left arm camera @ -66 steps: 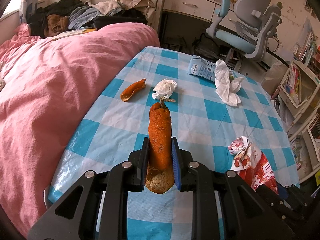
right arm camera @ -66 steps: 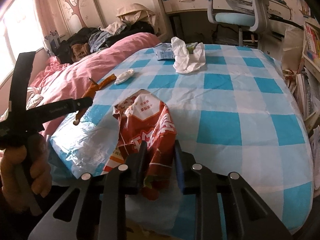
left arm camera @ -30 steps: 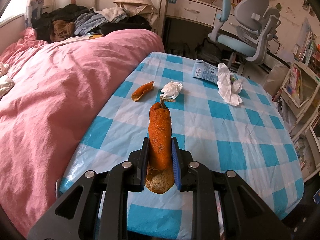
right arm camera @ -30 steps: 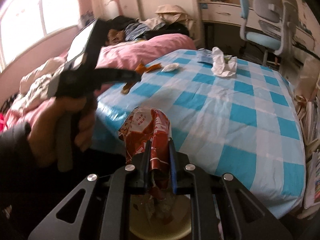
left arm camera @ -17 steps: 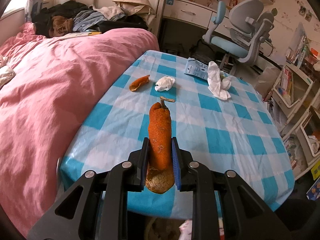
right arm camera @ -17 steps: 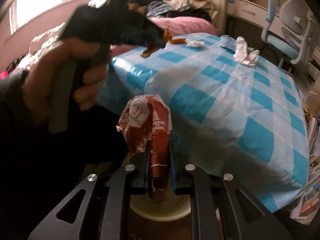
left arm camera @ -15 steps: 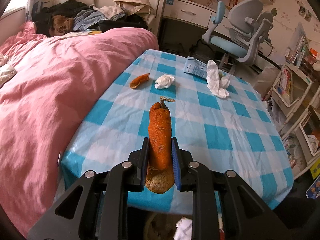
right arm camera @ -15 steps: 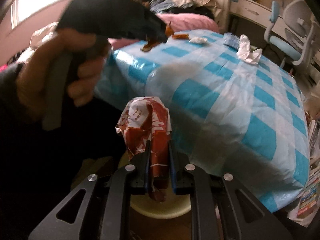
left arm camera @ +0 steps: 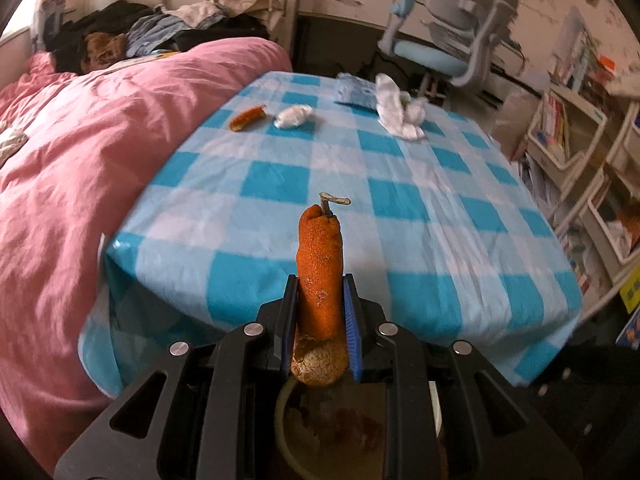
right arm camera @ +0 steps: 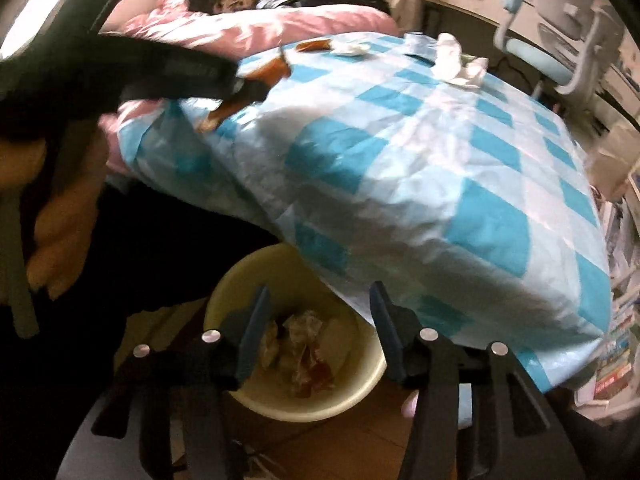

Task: Collect trash
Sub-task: 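Carry the bag and scrap to the bucket and open both tools, then move both tools back up from the bucket toward the table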

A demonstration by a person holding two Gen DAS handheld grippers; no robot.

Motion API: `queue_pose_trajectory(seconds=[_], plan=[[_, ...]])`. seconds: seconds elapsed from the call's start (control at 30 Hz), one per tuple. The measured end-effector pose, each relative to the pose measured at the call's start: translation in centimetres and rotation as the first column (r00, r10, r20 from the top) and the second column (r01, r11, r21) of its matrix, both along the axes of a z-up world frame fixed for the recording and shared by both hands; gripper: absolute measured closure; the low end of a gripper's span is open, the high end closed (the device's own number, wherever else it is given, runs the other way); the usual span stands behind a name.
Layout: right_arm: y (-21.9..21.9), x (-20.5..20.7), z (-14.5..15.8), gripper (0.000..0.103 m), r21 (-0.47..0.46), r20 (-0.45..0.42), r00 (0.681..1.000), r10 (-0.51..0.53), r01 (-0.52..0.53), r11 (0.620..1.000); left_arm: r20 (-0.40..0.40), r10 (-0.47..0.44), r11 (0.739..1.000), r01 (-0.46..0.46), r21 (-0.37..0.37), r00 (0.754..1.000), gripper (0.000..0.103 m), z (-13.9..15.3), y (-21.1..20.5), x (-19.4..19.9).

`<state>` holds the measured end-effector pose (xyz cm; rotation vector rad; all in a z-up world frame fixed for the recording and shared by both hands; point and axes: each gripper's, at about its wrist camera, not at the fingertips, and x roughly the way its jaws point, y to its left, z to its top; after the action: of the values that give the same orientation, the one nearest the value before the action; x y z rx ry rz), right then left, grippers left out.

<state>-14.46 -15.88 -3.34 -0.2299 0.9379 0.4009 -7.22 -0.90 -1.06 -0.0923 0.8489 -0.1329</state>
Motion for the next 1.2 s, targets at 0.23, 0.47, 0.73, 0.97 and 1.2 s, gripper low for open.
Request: queue_pose_trajectory(seconds=[0.23, 0.47, 0.73, 0.97, 1.2], plan=[[-1.4, 0.0, 0.6, 0.037, 0.015, 0.021, 0.997, -0.076, 0.076, 0.997, -0.094, -0.102, 0.993, 0.106, 0.042, 0.99, 0.073, -1.8, -2.3, -2.1], [-2.7, 0.1, 0.9, 0.031, 0.038, 0.019, 0.993, -0.121, 0.12, 0.992, -0.071, -0.125, 0.985, 0.132, 0.11, 0.99, 0.037, -1.9, -3.9, -4.0], [-2.7, -0.2, 0.7, 0.027, 0.038, 0.015, 0.993, -0.117, 0.117, 0.992, -0.003, -0.061, 0.983, 0.061, 0.172, 0.998, 0.025, -1.4, -3.6, -4.2], [-2.5, -0.3, 0.5, 0.023, 0.042, 0.011, 0.994, -0.109, 0.109, 0.993, 0.019, 0.007, 0.988, -0.01, 0.156, 1.0, 0.021, -1.1, -2.5, -3.8], [-1.9, -0.5, 0.2, 0.022, 0.036, 0.005, 0.996, -0.089, 0.089, 0.995, 0.008, 0.039, 0.989, -0.039, 0.144, 0.999, 0.018, -1.4, -2.0, -3.3]])
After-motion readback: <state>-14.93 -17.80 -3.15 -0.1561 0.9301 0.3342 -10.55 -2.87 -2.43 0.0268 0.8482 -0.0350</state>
